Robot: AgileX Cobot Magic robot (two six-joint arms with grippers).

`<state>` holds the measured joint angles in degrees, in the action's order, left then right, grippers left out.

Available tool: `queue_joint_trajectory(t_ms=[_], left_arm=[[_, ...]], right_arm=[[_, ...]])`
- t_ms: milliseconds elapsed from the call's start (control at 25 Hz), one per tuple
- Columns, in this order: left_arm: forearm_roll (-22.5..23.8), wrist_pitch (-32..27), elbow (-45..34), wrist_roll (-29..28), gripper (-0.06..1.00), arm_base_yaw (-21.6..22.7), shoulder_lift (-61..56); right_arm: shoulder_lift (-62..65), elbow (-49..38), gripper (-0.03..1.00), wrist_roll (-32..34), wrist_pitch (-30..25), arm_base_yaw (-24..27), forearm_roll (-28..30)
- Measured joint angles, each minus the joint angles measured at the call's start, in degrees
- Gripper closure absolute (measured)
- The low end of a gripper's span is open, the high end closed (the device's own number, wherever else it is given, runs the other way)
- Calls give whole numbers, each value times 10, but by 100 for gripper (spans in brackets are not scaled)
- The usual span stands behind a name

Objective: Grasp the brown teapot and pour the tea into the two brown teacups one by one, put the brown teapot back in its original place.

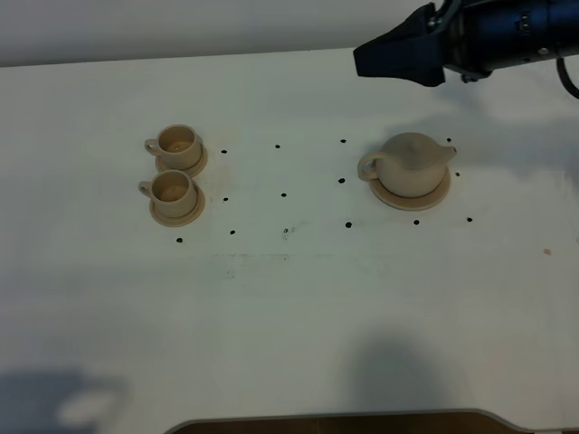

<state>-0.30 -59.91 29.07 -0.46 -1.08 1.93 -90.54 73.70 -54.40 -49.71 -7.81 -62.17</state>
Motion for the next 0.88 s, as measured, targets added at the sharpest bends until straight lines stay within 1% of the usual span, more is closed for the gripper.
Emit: queue_joint_trajectory(t_ms=[160,360,680,800,880], left_arm=[[0,0,0,0,48,0,-11],[0,0,0,0,48,2,-23],[0,0,0,0,48,3,-24],[0,0,0,0,48,3,-24],[0,0,0,0,48,3,-24]], right_arm=[[-48,43,47,41,0,-26,46],[-106,87,47,93,1,-34,90],[-198,150,47,126,17,-59,133],[-236,185,47,138,14,-78,178],[-261,214,47,142,7,-96,224]])
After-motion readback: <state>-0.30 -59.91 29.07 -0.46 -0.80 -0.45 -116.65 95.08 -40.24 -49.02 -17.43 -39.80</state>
